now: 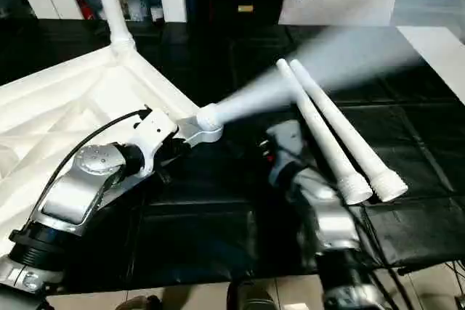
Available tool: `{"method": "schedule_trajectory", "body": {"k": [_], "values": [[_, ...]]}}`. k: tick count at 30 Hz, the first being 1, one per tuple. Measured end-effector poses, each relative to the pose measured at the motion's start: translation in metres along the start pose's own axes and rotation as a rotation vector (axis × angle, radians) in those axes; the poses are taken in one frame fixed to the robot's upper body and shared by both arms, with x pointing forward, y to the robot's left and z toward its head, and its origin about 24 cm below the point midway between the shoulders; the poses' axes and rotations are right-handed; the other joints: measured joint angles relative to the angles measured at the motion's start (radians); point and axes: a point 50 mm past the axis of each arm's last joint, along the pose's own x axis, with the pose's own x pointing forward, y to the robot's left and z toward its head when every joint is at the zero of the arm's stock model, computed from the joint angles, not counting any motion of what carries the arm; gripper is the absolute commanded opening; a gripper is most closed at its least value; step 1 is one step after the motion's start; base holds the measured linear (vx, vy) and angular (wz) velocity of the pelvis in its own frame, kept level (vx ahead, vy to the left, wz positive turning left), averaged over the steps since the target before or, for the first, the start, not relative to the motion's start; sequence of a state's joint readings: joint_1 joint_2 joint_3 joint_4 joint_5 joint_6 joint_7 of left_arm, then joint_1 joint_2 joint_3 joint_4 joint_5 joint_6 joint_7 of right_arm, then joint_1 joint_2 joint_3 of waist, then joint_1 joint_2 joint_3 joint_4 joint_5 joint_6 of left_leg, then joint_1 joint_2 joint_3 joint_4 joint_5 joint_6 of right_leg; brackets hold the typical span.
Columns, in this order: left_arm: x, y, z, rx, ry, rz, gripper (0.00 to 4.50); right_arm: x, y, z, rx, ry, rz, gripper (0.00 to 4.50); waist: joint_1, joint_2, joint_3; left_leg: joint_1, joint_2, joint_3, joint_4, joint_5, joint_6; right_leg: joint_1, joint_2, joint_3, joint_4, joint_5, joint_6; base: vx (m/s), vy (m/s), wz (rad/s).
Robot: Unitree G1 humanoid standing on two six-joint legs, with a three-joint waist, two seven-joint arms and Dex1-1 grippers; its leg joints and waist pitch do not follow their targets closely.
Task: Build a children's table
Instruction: Insert table leg to table base
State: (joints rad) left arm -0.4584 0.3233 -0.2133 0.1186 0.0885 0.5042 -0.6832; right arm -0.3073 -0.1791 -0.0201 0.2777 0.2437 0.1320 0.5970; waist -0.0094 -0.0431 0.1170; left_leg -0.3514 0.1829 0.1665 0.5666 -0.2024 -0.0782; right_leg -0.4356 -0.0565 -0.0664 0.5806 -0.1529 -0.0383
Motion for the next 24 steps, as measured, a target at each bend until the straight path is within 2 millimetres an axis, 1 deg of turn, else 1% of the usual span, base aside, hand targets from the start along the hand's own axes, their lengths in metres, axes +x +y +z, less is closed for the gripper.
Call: {"method": "schedule_trajectory", "body": {"k": [2,4,7,10,14,15,17,19,21,24], "values": [[-0.002,0.003,-0.002,0.023,-0.004,-0.012,0.0,-0.005,0.0,0.0,-0.002,-0.008,0.005,4.46,0.001,0.0,0.0,0.0,0.0,0.0,0.0,0.001,0.002,0.0,0.0,0.0,0.0,0.0,0.001,0.0,0.0,0.0],[-0.004,0.006,-0.006,0.07,-0.01,-0.039,0.0,-0.011,0.004,-0.001,-0.015,-0.004,0.05,4.46,0.005,0.001,-0.001,0.001,0.0,0.0,0.0,0.002,0.004,0.0,0.0,0.0,0.001,0.0,0.001,0.0,0.0,0.0],[-0.011,0.013,-0.012,0.186,-0.003,-0.091,0.0,-0.017,0.022,-0.015,-0.012,0.037,0.141,4.46,0.01,-0.002,-0.004,0.002,0.002,0.0,0.0,0.003,0.004,0.0,0.002,-0.001,0.003,-0.001,0.001,0.0,0.0,0.0],[-0.012,0.014,-0.015,0.254,-0.01,-0.133,0.0,-0.017,0.034,-0.025,-0.013,0.079,0.19,4.46,0.016,-0.004,-0.006,0.001,0.002,0.0,0.003,0.003,0.003,0.002,0.001,-0.001,0.003,-0.001,0.001,0.0,0.0,0.0],[-0.016,0.018,-0.022,0.323,-0.008,-0.196,0.0,-0.013,0.043,-0.025,-0.023,0.078,0.221,4.46,0.016,-0.015,-0.017,0.001,0.002,0.0,0.004,0.003,0.002,0.002,0.0,0.0,0.004,0.0,0.002,0.0,0.0,0.0],[-0.016,0.02,-0.024,0.352,-0.007,-0.215,0.0,-0.013,0.044,-0.023,-0.028,0.07,0.227,4.46,0.017,-0.02,-0.023,0.002,0.002,0.0,0.004,0.003,0.002,0.003,0.0,0.0,0.005,0.0,0.001,0.0,0.0,0.0],[-0.017,0.025,-0.027,0.401,-0.004,-0.237,0.0,-0.012,0.045,-0.021,-0.034,0.063,0.235,4.46,0.021,-0.029,-0.029,0.003,0.003,0.0,0.004,0.004,0.001,0.004,0.001,-0.001,0.006,0.0,0.002,0.0,0.0,0.0],[-0.019,0.029,-0.03,0.464,-0.005,-0.27,0.0,-0.012,0.046,-0.02,-0.032,0.064,0.238,4.46,0.028,-0.039,-0.037,0.003,0.004,0.0,0.005,0.005,-0.002,0.004,0.001,-0.001,0.008,0.0,0.001,0.0,0.0,0.0],[-0.02,0.029,-0.032,0.505,-0.019,-0.307,0.0,-0.012,0.045,-0.02,-0.036,0.065,0.233,4.46,0.037,-0.044,-0.042,0.003,0.004,-0.001,0.007,0.005,-0.004,0.004,0.0,-0.001,0.009,0.0,0.001,0.0,0.0,0.0],[-0.018,0.024,-0.033,0.551,-0.049,-0.348,0.0,-0.011,0.045,-0.02,-0.038,0.063,0.227,4.46,0.047,-0.045,-0.043,0.003,0.004,0.0,0.013,0.0,-0.016,0.004,-0.001,0.0,0.014,0.0,0.002,0.0,0.0,0.0]]}}
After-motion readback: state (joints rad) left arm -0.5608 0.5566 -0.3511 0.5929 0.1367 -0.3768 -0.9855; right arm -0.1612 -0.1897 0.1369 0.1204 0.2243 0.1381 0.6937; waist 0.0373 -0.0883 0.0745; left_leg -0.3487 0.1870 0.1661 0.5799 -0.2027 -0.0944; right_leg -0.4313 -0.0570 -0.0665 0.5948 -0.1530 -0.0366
